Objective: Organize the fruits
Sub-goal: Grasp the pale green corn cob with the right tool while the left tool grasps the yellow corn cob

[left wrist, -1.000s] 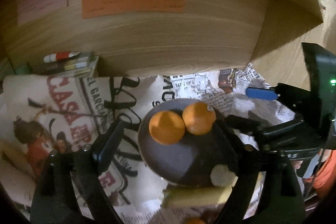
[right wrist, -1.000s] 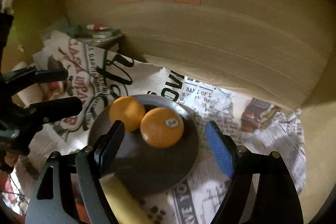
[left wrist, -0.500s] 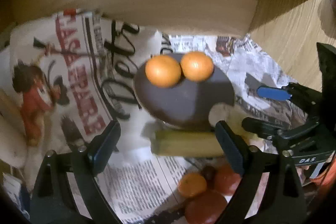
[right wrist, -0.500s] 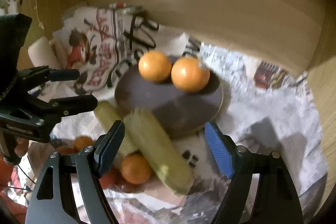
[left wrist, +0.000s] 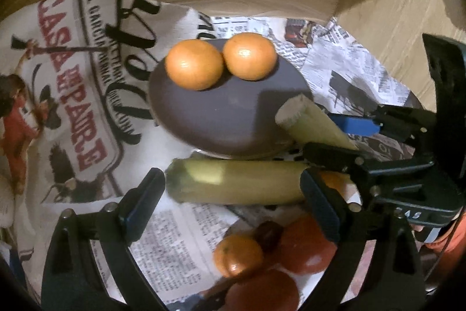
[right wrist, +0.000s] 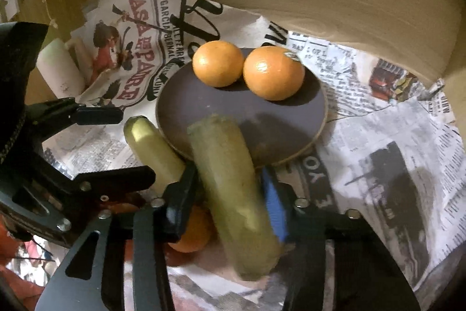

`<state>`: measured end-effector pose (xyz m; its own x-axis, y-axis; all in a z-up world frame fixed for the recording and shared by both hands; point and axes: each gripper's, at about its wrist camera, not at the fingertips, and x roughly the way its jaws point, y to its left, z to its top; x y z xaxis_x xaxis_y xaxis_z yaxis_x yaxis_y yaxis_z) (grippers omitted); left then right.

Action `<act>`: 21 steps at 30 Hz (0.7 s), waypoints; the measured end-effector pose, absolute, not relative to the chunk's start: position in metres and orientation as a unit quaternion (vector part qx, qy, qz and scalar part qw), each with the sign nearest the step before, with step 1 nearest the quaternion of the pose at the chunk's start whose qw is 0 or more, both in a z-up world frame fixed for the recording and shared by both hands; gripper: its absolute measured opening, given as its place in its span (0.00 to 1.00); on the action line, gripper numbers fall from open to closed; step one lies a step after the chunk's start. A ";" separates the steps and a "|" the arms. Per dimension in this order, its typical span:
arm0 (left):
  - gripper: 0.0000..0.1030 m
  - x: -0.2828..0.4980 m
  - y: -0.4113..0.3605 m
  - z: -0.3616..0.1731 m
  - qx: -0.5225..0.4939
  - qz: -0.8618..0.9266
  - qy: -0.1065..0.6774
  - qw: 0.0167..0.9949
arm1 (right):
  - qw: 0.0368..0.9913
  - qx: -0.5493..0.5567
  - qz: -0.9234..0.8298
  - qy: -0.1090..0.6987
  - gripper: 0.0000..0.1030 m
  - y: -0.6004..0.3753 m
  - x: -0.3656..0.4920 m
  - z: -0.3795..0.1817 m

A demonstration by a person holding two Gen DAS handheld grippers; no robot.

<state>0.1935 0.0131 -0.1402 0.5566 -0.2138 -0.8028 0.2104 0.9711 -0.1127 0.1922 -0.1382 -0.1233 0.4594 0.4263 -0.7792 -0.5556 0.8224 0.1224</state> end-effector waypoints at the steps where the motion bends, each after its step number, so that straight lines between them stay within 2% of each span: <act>1: 0.94 0.195 0.010 -0.141 0.003 -0.122 0.455 0.882 | 0.853 -0.072 0.285 0.432 0.34 -0.142 0.192 -0.122; 6: 0.97 0.198 -0.007 -0.146 0.033 -0.124 0.457 0.880 | 0.858 -0.054 0.271 0.434 0.32 -0.164 0.191 -0.120; 11: 0.99 0.203 -0.013 -0.148 0.051 -0.122 0.459 0.879 | 0.862 -0.051 0.266 0.429 0.24 -0.179 0.187 -0.114; 21: 1.00 0.214 -0.010 -0.147 0.053 -0.127 0.485 0.864 | 0.858 -0.035 0.271 0.434 0.24 -0.188 0.184 -0.116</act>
<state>0.2140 -0.0096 -0.1469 0.4971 -0.1678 -0.8513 0.2712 0.9620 -0.0312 0.1838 -0.1881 -0.1163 0.4759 0.4355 -0.7641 -0.4959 0.8504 0.1758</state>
